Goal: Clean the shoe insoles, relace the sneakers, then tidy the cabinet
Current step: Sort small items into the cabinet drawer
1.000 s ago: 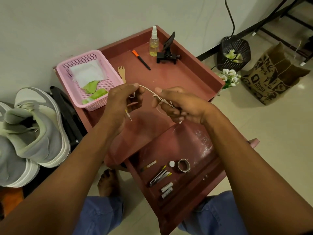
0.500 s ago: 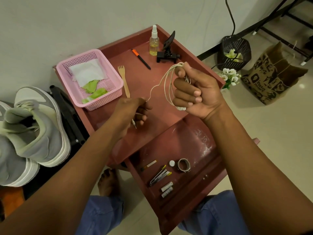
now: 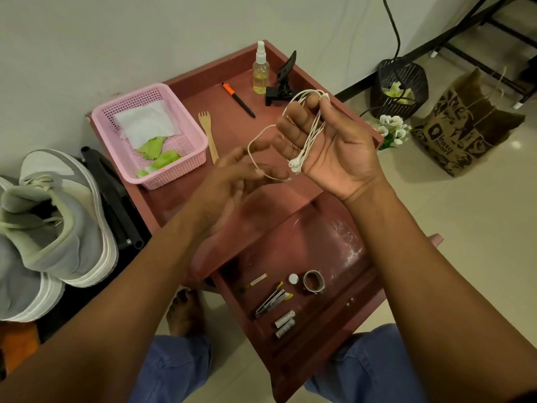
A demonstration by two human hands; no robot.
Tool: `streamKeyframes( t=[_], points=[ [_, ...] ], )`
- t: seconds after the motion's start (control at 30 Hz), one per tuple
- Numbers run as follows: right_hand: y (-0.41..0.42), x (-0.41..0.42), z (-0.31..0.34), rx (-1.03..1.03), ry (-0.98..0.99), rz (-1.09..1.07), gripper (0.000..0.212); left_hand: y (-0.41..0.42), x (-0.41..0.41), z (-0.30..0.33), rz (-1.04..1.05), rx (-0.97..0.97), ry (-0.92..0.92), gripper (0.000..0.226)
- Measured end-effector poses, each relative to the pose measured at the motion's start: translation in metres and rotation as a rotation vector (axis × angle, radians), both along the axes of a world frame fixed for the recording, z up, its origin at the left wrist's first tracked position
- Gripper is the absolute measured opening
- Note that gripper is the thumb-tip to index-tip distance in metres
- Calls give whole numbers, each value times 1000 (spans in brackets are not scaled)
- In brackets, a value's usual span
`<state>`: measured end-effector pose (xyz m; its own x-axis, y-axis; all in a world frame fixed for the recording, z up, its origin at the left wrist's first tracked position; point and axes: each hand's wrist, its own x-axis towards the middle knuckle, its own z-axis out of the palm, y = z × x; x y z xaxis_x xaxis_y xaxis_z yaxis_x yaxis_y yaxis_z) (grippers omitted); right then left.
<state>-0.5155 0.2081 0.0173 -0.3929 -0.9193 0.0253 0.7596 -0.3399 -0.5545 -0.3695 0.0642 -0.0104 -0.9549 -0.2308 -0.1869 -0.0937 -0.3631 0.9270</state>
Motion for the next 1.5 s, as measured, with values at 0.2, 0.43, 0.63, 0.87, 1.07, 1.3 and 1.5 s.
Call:
streamKeyframes(
  t=[0.2,0.43,0.63,0.87,1.07,1.3,1.5],
  points=[
    [2,0,8,-97,-3,117,19,5,-3,-2,282,-458,-1,59],
    [-2,7,5,-55,45,200,25,1,-8,-4,100,-477,212,65],
    [-7,10,3,12,71,104,25,5,-8,1,106,-267,230,38],
    [-14,5,-1,-12,-20,-61,30,23,-9,-5,134,-368,49,22],
    [-15,-4,-8,154,153,-219,30,26,-7,-4,3,-452,-8,24],
    [-16,20,-9,710,850,-283,35,17,-2,7,15,-323,33,27],
    [-16,24,-10,731,1006,-15,63,-8,2,3,206,-394,48,21]
  ],
)
